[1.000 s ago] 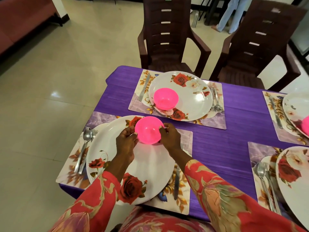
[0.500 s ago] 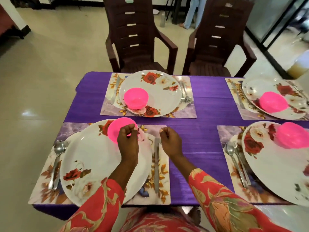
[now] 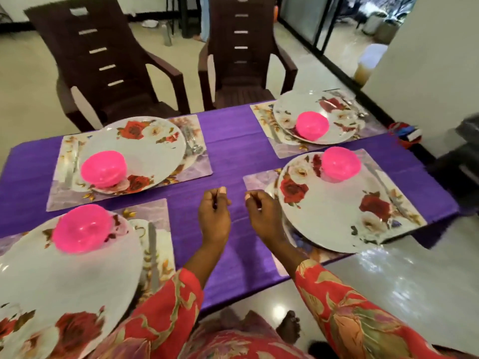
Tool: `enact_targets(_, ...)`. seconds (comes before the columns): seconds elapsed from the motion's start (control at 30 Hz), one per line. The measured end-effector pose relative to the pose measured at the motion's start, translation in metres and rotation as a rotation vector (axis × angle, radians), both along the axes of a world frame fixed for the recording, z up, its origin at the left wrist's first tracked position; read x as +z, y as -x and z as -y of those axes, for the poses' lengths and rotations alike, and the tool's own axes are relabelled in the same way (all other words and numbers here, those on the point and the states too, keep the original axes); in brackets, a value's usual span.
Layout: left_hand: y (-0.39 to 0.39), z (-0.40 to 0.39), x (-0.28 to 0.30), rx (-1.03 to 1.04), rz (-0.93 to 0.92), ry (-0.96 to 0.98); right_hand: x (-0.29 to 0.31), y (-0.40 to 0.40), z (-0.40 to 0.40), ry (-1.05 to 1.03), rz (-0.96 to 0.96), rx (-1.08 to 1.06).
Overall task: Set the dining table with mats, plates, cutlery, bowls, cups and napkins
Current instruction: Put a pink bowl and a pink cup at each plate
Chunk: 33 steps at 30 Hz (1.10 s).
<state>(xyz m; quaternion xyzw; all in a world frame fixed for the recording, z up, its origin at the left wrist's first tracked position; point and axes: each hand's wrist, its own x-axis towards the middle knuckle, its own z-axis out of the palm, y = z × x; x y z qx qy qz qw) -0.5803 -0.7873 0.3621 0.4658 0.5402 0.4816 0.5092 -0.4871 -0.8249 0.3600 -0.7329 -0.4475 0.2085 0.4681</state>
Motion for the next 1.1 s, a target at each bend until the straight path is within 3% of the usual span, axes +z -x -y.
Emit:
enact_targets(0.17,-0.081,0.027,0.013,-0.080,0.006,-0.051,0.018,-0.075,0.032,-0.076,-0.008,-0.062)
enact_targets(0.47,-0.231,0.070,0.026,-0.298,-0.060,-0.052,0.022,-0.227,0.092,0.007,0.095,-0.222)
enact_targets(0.6,-0.296,0.096,0.024,-0.417,-0.105,-0.049,0.020,-0.283,0.133,0.067,0.048,-0.333)
enact_targets(1.1,-0.507,0.210,0.007,-0.910,-0.188,-0.082,0.005,-0.426,0.280,0.270,0.119,-0.766)
